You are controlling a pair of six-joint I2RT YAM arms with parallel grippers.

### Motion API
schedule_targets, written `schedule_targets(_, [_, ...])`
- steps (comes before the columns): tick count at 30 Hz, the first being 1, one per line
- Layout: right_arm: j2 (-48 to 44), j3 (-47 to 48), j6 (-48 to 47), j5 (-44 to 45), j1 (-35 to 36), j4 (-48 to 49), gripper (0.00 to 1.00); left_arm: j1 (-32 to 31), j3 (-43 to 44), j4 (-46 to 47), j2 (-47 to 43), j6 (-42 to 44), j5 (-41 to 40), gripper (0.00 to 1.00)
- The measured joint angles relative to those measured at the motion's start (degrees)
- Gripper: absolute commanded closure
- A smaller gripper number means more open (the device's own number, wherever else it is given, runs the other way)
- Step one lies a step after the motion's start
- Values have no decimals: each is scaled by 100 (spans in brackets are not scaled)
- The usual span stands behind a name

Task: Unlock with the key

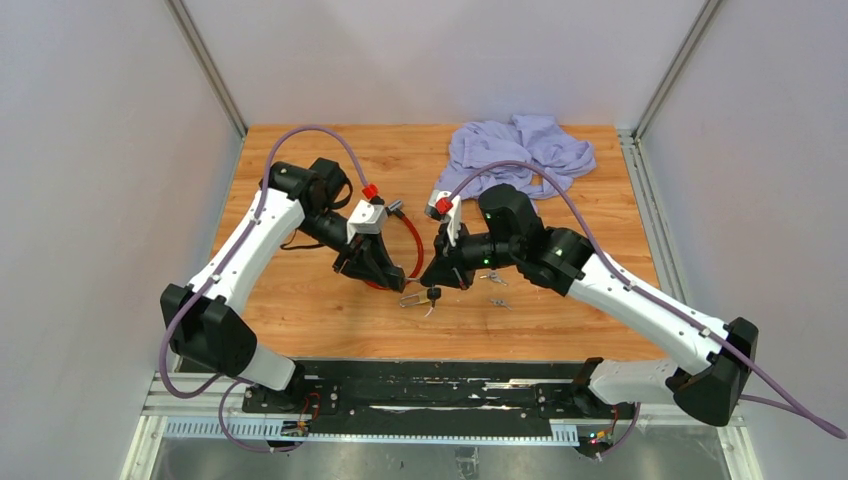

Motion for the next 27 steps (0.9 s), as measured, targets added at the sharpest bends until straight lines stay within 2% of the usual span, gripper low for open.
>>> schedule_targets(16, [15,-179,212,28,0,466,99,15,0,-44,107,-61,-131,100])
schedule_targets(27, [-577,-782,439,308,76,999,99,44,46,-42,140,-313,227,100])
